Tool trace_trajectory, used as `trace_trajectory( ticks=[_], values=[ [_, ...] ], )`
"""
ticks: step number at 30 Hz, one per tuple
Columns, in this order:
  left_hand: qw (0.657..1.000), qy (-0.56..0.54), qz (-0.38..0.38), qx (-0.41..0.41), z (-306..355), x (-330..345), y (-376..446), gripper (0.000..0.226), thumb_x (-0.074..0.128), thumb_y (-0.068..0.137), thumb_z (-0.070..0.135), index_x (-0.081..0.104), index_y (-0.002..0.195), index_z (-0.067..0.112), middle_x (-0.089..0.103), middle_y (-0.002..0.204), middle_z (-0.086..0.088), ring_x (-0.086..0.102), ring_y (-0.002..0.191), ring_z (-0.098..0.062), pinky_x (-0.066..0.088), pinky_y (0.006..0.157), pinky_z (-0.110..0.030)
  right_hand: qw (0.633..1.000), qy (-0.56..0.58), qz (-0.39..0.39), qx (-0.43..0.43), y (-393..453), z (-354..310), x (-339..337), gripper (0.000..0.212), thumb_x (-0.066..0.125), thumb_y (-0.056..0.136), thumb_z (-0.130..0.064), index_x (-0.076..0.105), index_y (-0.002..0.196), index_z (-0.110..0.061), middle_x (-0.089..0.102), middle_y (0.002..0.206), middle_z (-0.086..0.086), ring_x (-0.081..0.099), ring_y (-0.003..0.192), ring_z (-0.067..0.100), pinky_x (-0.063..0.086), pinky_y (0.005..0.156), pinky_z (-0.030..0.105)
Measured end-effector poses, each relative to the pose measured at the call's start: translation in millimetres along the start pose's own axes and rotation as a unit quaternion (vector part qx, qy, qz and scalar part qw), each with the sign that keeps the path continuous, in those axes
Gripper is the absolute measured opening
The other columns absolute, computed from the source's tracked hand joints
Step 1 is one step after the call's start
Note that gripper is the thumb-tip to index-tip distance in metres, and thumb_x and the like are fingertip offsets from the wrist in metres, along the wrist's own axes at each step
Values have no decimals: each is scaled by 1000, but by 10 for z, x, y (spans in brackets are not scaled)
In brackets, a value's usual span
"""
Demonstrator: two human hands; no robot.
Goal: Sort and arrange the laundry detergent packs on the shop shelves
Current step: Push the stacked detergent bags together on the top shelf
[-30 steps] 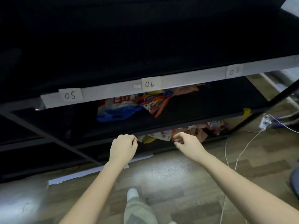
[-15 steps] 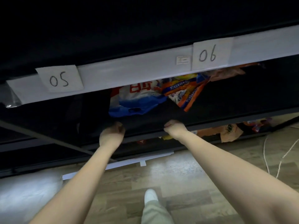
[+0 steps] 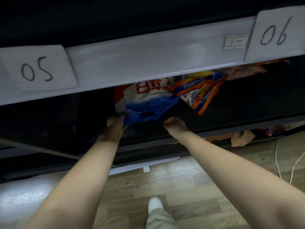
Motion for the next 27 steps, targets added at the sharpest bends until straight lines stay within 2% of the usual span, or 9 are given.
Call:
trace_trajectory(
  ticks=[2, 5, 7, 9, 13, 17, 21, 23, 27],
  values=[
    [998, -47, 4, -43, -189, 28, -182, 40, 54, 95, 9, 47, 133, 0, 54, 128, -17, 54, 117, -29, 50, 55, -18, 987, 154, -6, 47, -34, 32, 96, 14, 50, 95, -24, 60, 94, -14, 64, 100, 12, 60, 96, 27, 49, 81, 34],
    [991, -88, 0, -103, -511, 95, -565, 38, 49, 97, 10, 47, 133, -1, 50, 136, -18, 51, 124, -31, 48, 79, -24, 889, 439, -39, 125, -179, 84, 291, 28, 59, 92, -31, 55, 111, -12, 63, 110, 11, 61, 101, 25, 51, 78, 33],
    [977, -160, -14, -142, -698, 169, -812, 22, 49, 97, 5, 56, 117, 0, 59, 121, -20, 62, 104, -30, 53, 76, -28, 820, 554, -49, 135, -279, 125, 389, 30, 60, 90, -34, 55, 109, -12, 64, 103, 10, 64, 87, 22, 51, 67, 30],
    [970, -180, -43, -157, -842, 247, -1065, 9, 51, 95, 3, 57, 103, 5, 65, 95, -14, 67, 72, -19, 56, 55, -22, 770, 619, -37, 152, -394, 180, 430, 29, 60, 90, -27, 56, 112, -8, 64, 104, 13, 64, 78, 21, 52, 62, 31],
    [968, -142, -96, -182, -1051, 274, -1361, 12, 53, 95, 7, 57, 106, 10, 66, 86, -5, 67, 59, -10, 53, 48, -19, 816, 561, -18, 141, -578, 284, 318, 38, 59, 85, 3, 52, 122, 7, 64, 106, 19, 63, 77, 26, 54, 69, 35],
    [965, -104, -122, -205, -1005, 196, -1445, 15, 52, 96, 12, 56, 111, 12, 66, 89, -2, 62, 76, -11, 50, 60, -18, 830, 547, -81, 76, -745, 167, 134, 38, 54, 85, 14, 51, 122, 7, 64, 103, 16, 64, 84, 23, 56, 72, 30],
    [965, -106, -132, -199, -860, 158, -1475, 27, 51, 97, 10, 54, 123, 5, 63, 114, -11, 62, 82, -13, 52, 68, -20, 850, 505, -146, 44, -912, 105, 142, 42, 53, 84, 15, 52, 123, 1, 64, 109, 12, 62, 97, 22, 53, 83, 27],
    [963, -105, -131, -210, -824, 150, -1503, 30, 51, 97, 12, 53, 126, 4, 60, 125, -13, 63, 86, -15, 49, 81, -24, 851, 504, -144, 43, -961, 103, 159, 41, 52, 85, 16, 51, 123, 2, 63, 109, 12, 63, 94, 21, 54, 80, 24],
    [956, -114, -127, -239, -735, 105, -1556, 31, 53, 97, 19, 55, 124, 4, 58, 130, -15, 57, 117, -23, 42, 92, -28, 882, 446, -147, 28, -1035, -11, 35, 38, 52, 85, 16, 52, 122, 7, 62, 117, 19, 63, 94, 20, 54, 77, 19]
  ],
)
Point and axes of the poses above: each hand's wrist, its own y-axis towards the middle knuckle, its own x-axis out of the palm, z = x × y, the point moved 3 cm from there along y, towards the middle knuckle
